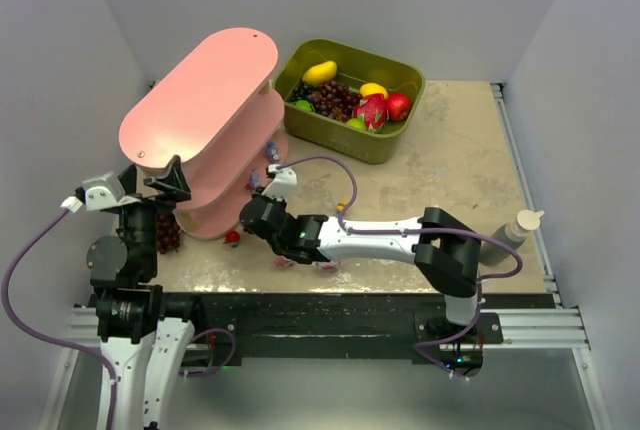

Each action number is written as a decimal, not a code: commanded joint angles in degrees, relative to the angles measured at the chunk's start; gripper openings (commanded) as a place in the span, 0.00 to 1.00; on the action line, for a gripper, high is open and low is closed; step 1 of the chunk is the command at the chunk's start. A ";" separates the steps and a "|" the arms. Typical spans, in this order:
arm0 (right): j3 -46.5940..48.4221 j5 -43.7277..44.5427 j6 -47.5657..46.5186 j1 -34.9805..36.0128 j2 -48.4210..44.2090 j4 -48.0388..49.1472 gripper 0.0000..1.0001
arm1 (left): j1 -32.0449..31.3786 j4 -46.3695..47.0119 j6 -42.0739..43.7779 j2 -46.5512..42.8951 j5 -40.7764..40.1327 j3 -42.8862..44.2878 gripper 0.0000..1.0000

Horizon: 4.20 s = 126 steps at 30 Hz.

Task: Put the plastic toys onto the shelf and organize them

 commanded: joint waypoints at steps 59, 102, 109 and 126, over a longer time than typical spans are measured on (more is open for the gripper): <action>29.10 16.29 8.72 3.89 20.31 -11.66 0.00 | 0.50 4.56 1.06 -10.25 -1.58 0.07 1.00; 33.50 14.80 3.01 4.15 21.73 -8.76 0.34 | 0.42 3.77 1.24 -10.34 -3.60 -0.02 1.00; 29.99 13.66 1.68 4.24 17.95 -4.98 0.37 | 0.42 3.60 1.32 -10.43 -3.87 0.07 1.00; 18.31 10.06 -2.36 4.76 6.79 3.63 0.40 | 0.42 3.51 1.41 -10.52 -4.13 -0.20 1.00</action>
